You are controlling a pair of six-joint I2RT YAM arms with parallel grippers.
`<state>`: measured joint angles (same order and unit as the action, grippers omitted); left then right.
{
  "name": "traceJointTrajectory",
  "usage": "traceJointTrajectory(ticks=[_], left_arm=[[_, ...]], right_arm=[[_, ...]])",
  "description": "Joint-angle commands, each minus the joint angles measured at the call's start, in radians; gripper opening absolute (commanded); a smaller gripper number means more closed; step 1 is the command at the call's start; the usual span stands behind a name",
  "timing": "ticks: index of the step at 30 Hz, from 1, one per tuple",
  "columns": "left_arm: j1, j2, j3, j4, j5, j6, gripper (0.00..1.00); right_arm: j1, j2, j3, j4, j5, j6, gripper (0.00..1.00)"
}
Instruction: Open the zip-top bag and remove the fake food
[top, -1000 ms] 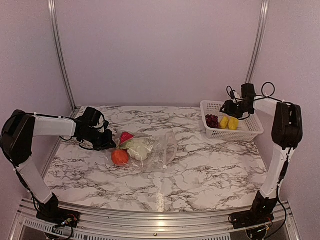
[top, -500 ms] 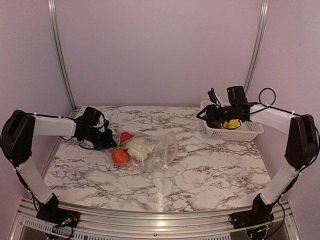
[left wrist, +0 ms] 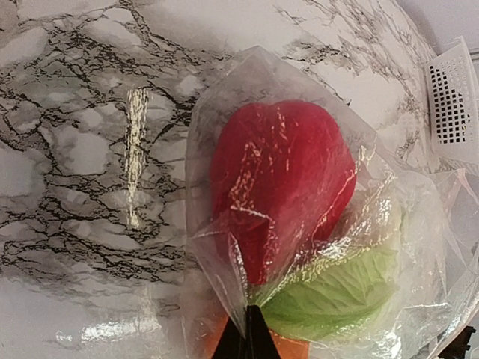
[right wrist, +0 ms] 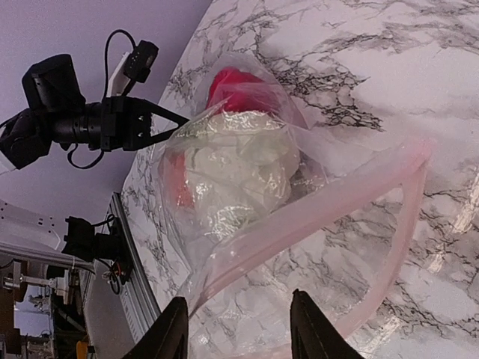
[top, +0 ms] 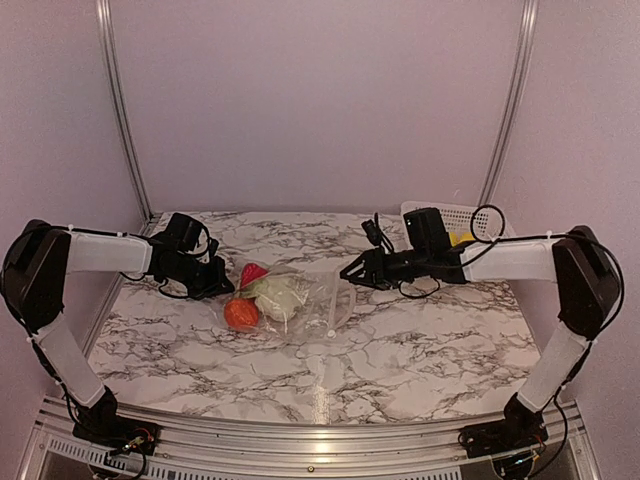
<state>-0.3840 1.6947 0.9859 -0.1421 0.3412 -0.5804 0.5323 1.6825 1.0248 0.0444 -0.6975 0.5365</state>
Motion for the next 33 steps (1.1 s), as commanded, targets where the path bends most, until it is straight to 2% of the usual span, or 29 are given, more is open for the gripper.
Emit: traceJointTrajectory(ticks=[1, 10, 15, 23, 29, 33], left_arm=[[0.006, 0.003, -0.005, 0.021, 0.017, -0.005, 0.00], [0.006, 0.015, -0.008, 0.027, 0.026, -0.003, 0.00], [0.006, 0.013, -0.010, 0.023, 0.025, 0.001, 0.00], [0.006, 0.020, 0.007, 0.018, 0.027, 0.001, 0.00], [0.006, 0.022, 0.005, 0.017, 0.030, 0.001, 0.00], [0.006, 0.018, -0.006, 0.026, 0.035, -0.001, 0.00]], right_arm=[[0.024, 0.094, -0.014, 0.168, -0.033, 0.126, 0.43], [0.044, 0.196, -0.012, 0.317, -0.085, 0.221, 0.38], [0.027, 0.106, -0.034, 0.264, -0.075, 0.189, 0.39], [-0.021, -0.058, -0.168, 0.217, -0.069, 0.186, 0.41], [-0.025, -0.076, -0.245, 0.203, -0.040, 0.206, 0.24], [0.004, -0.026, -0.216, 0.204, -0.019, 0.200, 0.18]])
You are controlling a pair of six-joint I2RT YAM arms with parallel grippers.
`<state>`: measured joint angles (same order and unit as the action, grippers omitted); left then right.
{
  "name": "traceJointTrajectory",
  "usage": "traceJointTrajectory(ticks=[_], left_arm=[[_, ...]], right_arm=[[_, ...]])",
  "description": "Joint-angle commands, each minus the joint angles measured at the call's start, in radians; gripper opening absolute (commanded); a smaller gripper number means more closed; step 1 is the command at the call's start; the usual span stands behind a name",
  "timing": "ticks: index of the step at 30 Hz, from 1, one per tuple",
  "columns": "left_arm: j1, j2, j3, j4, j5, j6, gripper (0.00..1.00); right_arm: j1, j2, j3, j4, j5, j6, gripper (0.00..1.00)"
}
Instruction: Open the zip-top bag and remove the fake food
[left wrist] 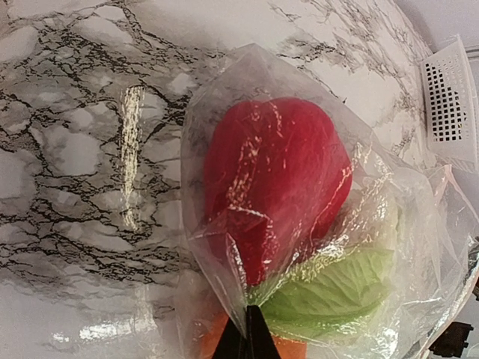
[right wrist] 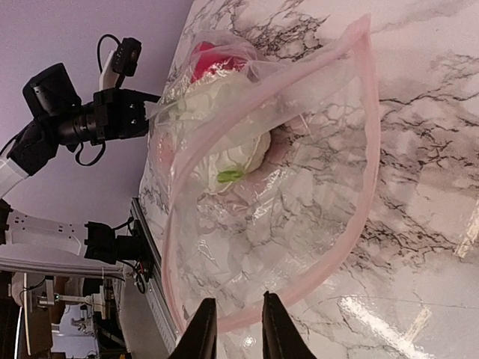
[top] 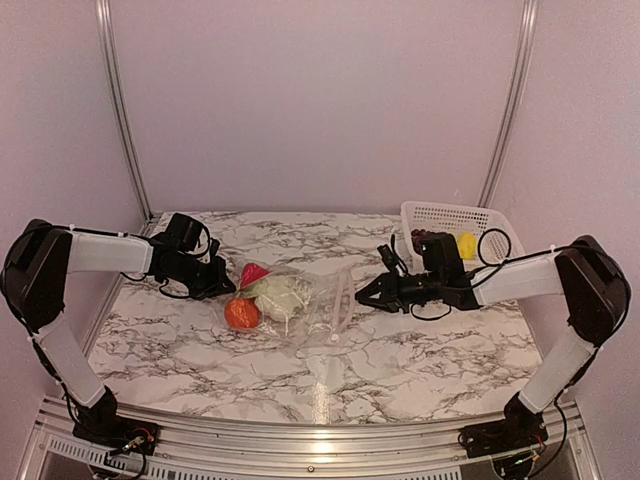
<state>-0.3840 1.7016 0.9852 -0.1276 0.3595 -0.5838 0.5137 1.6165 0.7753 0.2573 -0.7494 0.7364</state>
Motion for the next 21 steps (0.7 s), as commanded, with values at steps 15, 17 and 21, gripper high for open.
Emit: traceJointTrajectory(ticks=[15, 17, 21], left_arm=[[0.007, -0.011, -0.052, 0.076, 0.051, -0.029, 0.00], [0.005, -0.008, -0.057, 0.086, 0.061, -0.036, 0.00], [0.005, -0.011, -0.066, 0.096, 0.067, -0.036, 0.00]], right_arm=[[0.151, 0.381, 0.321, 0.084, 0.038, 0.047, 0.13], [0.157, 0.414, 0.337, 0.108, 0.027, 0.068, 0.13], [0.172, 0.468, 0.369, 0.145, 0.011, 0.105, 0.14]])
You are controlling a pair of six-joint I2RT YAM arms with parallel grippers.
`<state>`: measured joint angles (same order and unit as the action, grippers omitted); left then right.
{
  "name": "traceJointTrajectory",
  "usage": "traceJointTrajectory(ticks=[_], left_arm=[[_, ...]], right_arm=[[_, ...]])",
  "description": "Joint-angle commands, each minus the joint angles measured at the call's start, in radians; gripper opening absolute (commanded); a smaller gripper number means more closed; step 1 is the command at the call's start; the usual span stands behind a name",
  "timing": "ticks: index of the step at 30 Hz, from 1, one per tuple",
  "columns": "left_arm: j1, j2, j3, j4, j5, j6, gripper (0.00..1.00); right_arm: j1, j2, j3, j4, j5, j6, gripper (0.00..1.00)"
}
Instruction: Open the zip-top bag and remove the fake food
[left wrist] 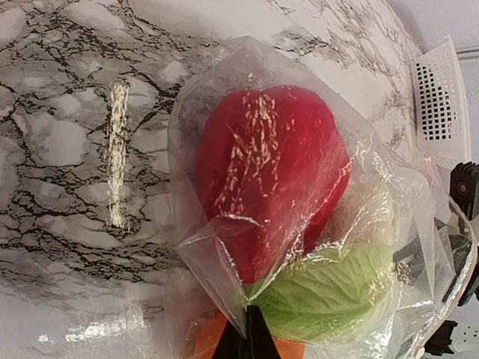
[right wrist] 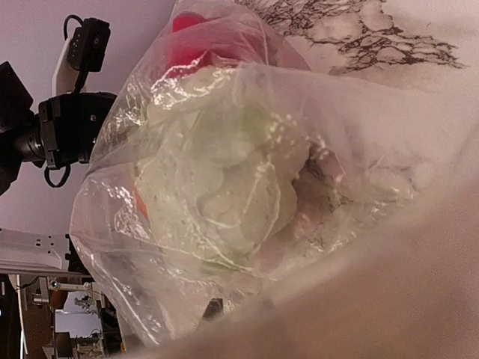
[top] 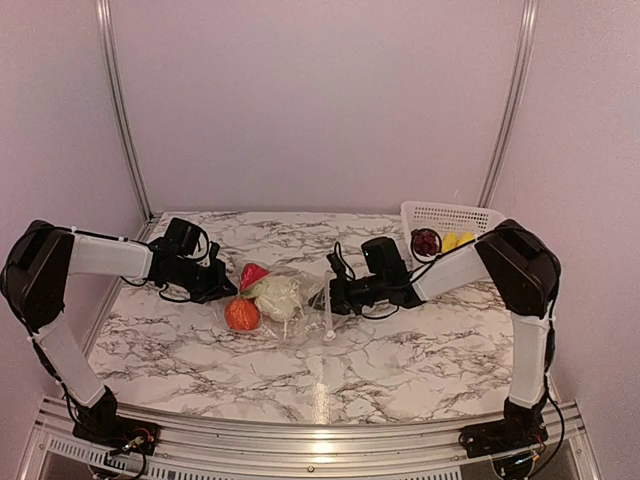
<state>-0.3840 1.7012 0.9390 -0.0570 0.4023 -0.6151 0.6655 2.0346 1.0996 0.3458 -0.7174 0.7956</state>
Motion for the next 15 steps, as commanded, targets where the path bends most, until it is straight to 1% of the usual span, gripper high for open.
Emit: traceJointTrajectory(ticks=[1, 5, 8, 12, 15], left_arm=[[0.004, -0.013, -0.025, 0.026, 0.024, -0.006, 0.00], [0.005, -0.016, -0.036, 0.032, 0.026, -0.006, 0.00], [0.004, -0.016, -0.040, 0.035, 0.026, -0.006, 0.00], [0.004, -0.012, -0.040, 0.037, 0.031, -0.005, 0.00], [0.004, -0.008, -0.040, 0.040, 0.041, -0.003, 0.00]], right_arm=[[0.023, 0.060, 0.053, 0.063, -0.024, 0.054, 0.15], [0.032, 0.096, 0.071, 0.095, -0.030, 0.087, 0.20], [0.036, 0.118, 0.088, 0.109, -0.036, 0.102, 0.26], [0.037, 0.146, 0.096, 0.177, -0.048, 0.155, 0.38], [0.040, 0.163, 0.105, 0.205, -0.047, 0.185, 0.44]])
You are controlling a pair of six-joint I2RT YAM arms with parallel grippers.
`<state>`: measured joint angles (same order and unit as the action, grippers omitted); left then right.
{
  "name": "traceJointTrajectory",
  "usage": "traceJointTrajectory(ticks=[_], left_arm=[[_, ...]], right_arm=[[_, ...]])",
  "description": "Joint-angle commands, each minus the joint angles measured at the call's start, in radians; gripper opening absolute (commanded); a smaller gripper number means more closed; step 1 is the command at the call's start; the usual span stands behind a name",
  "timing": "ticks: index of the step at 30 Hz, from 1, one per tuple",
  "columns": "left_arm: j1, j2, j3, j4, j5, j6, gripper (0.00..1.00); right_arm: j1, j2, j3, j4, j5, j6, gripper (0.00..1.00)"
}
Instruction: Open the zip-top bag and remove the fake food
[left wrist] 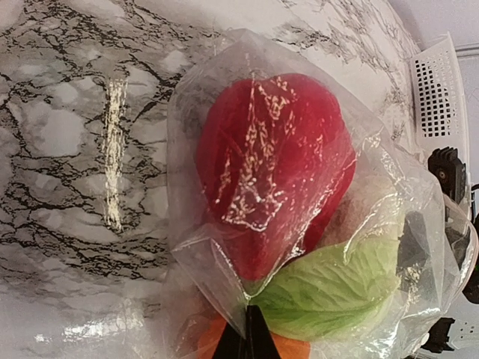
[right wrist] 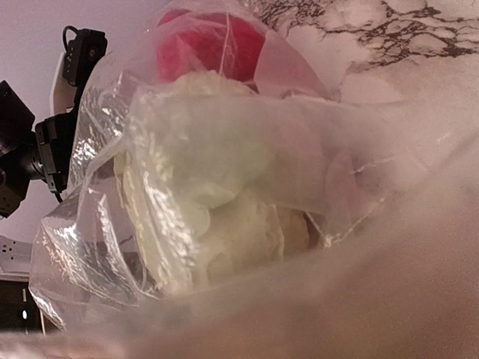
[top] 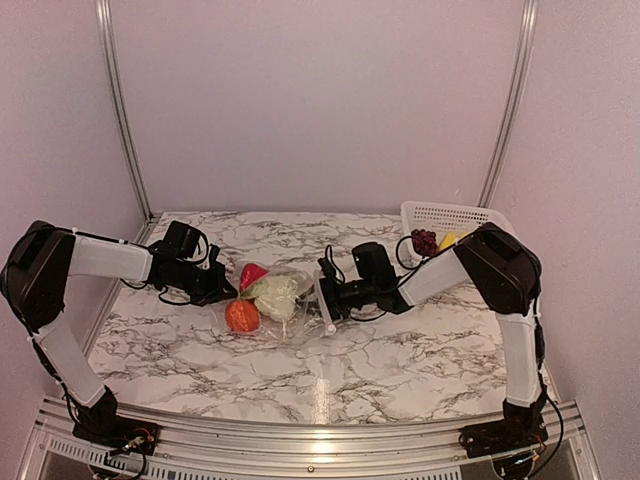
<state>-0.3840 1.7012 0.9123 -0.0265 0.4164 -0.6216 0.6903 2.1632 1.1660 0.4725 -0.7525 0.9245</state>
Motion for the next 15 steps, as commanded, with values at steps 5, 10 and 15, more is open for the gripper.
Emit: traceJointTrajectory(ticks=[5, 10, 15], left_arm=[[-0.005, 0.003, -0.008, 0.017, 0.044, 0.005, 0.00], [-0.029, 0.021, 0.002, 0.016, 0.053, 0.009, 0.00], [-0.053, 0.038, 0.015, 0.013, 0.055, 0.014, 0.00]], right_arm=[[0.021, 0.064, 0.057, 0.139, -0.008, 0.118, 0.53], [0.032, 0.087, 0.096, 0.143, -0.003, 0.142, 0.61], [0.044, 0.119, 0.135, 0.145, 0.007, 0.177, 0.73]])
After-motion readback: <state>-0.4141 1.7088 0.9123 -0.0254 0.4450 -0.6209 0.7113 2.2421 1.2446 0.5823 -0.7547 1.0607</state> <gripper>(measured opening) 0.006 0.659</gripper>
